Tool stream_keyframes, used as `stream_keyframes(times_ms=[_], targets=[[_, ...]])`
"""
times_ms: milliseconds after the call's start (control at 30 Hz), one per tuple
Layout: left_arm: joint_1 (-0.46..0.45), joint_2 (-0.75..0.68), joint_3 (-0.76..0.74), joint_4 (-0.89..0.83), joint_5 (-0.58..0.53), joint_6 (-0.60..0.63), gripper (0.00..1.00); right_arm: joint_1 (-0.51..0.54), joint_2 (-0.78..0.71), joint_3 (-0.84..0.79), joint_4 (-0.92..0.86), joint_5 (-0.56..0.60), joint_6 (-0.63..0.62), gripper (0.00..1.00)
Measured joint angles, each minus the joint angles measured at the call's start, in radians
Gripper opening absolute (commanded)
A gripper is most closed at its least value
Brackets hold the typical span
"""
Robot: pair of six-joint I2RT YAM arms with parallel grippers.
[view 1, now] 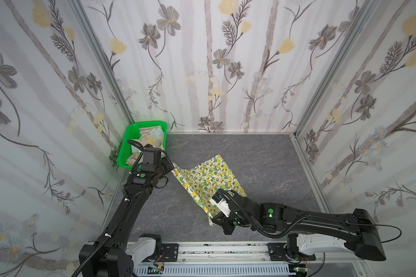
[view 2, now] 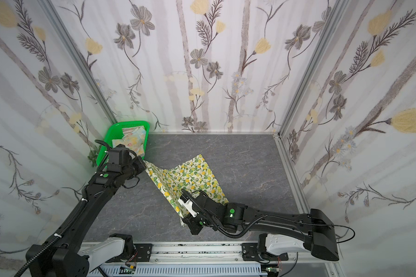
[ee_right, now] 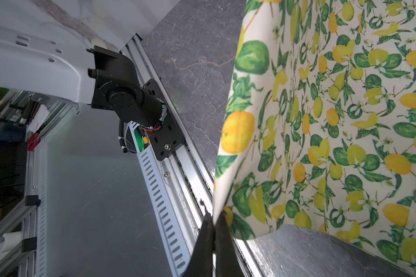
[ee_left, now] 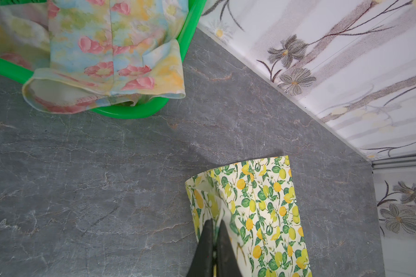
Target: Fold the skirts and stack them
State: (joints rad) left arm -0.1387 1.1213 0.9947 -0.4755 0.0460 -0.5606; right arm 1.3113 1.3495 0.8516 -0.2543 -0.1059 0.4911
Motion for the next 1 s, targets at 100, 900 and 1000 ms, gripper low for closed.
stream_keyframes(times_ms=[100, 900, 1000], targets=[[0.000, -0.010, 0.000, -0.014, -0.001, 0.012, 0.00, 0.016, 0.000, -0.009, 0.026, -0.003, 0.006, 0.00], [-0.256, 0.385, 0.337, -0.031, -0.143, 0.055, 0.00, -0.134, -0.154, -0.251, 0.204, -0.067, 0.174, 0.00], [-0.274, 0.423, 0.367, -0.029, -0.150, 0.055, 0.00, -0.147, -0.188, -0.267, 0.204, -0.066, 0.183, 0.00]])
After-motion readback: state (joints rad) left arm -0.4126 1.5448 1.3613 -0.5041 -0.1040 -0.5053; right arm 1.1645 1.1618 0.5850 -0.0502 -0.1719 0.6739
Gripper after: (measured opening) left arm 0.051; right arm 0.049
